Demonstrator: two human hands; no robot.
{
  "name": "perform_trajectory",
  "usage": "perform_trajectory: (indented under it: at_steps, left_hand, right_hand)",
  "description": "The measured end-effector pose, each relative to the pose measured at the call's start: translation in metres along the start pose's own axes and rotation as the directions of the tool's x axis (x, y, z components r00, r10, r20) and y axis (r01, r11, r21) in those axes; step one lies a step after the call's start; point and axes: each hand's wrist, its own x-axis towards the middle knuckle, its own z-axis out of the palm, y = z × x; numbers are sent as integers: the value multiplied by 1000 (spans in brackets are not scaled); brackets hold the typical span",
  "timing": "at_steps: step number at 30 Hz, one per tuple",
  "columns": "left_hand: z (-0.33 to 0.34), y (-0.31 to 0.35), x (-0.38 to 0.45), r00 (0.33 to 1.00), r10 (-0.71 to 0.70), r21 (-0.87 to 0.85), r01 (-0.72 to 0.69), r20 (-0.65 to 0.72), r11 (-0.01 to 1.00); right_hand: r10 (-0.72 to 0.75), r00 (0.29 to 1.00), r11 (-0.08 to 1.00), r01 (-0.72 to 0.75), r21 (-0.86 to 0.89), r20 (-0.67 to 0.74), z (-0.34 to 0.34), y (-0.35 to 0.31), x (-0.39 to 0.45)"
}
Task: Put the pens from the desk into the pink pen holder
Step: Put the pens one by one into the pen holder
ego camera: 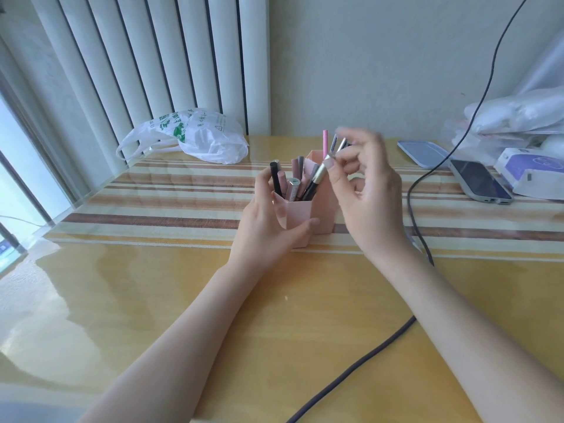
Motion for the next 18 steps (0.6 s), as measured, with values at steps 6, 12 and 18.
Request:
perform_trajectory:
  at_steps: [6,12,18]
  left_hand:
    - [0,1,-1,1000,6,11,-6,12,1000]
    - [0,0,0,1000,-8,16,8,4,1000]
    - [0,0,0,1000,-15,-8,15,12,1000]
  right_hand:
    - [-32,994,995,42,-88,104,6,7,-6]
    - [280,957,919,-289,-268,-72,-38,29,20]
    - [711,690,622,-525,-581,138,-65,72,11]
